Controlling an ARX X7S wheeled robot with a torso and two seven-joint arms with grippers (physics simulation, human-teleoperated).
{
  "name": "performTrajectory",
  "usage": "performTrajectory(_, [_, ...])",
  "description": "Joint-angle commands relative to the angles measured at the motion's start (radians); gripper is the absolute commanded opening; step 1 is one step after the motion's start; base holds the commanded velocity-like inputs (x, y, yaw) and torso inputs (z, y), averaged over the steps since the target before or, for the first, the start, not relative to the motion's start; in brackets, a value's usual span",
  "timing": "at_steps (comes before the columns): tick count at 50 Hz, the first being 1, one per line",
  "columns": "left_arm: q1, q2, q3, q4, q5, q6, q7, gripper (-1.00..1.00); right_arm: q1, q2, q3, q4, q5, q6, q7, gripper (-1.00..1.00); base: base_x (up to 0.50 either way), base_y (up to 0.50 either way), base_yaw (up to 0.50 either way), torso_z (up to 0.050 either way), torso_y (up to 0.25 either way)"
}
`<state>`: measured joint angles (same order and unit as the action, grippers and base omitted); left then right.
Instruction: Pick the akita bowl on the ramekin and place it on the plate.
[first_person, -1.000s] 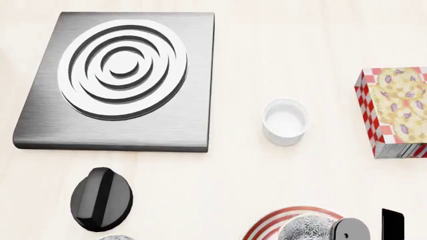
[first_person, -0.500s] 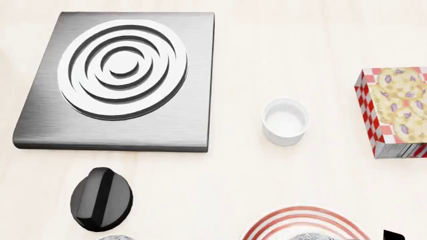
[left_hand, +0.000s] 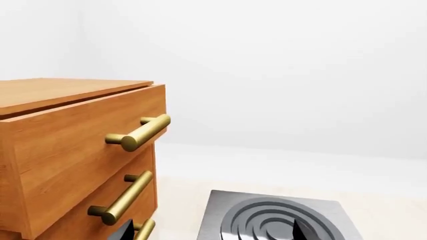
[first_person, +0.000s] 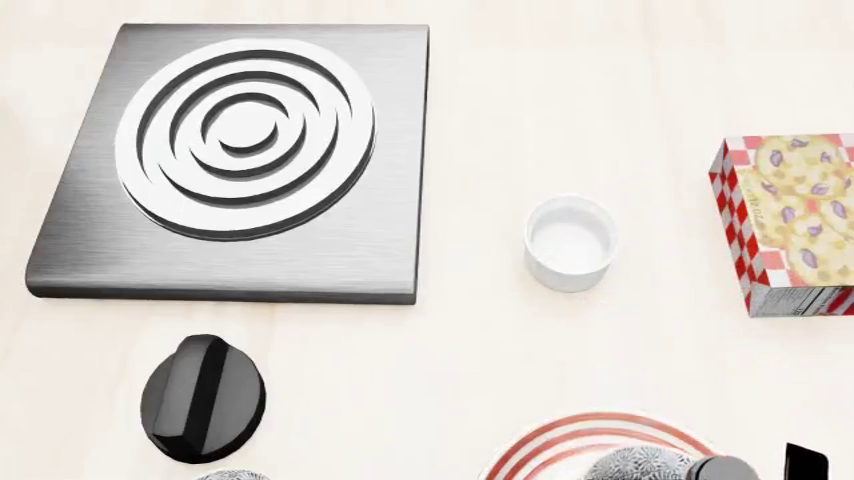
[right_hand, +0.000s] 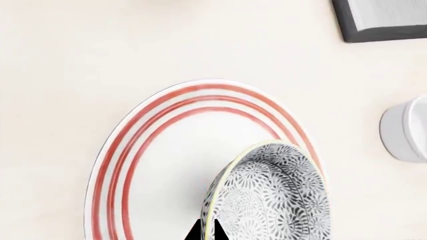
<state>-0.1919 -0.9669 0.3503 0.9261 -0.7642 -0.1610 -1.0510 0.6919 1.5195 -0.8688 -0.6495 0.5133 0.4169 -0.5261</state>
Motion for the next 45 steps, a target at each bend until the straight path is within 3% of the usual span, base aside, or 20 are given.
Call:
performTrajectory(1, [0.000,-0.002,-0.001,-0.001,-0.002,0.002,-0.001,1.00,0.030,-0.025,-0.002,0.027,-0.013,-0.011,0.014,-1.00,0.00,0.00,0.00,0.015,0.000])
performTrajectory(45, [-0.001,-0.007,-0.003,-0.003,0.000,0.007,-0.001,1.00,-0.057,-0.114,-0.055,0.106,-0.055,-0.090,0.104,-1.00,0.00,0.00,0.00,0.000,0.000])
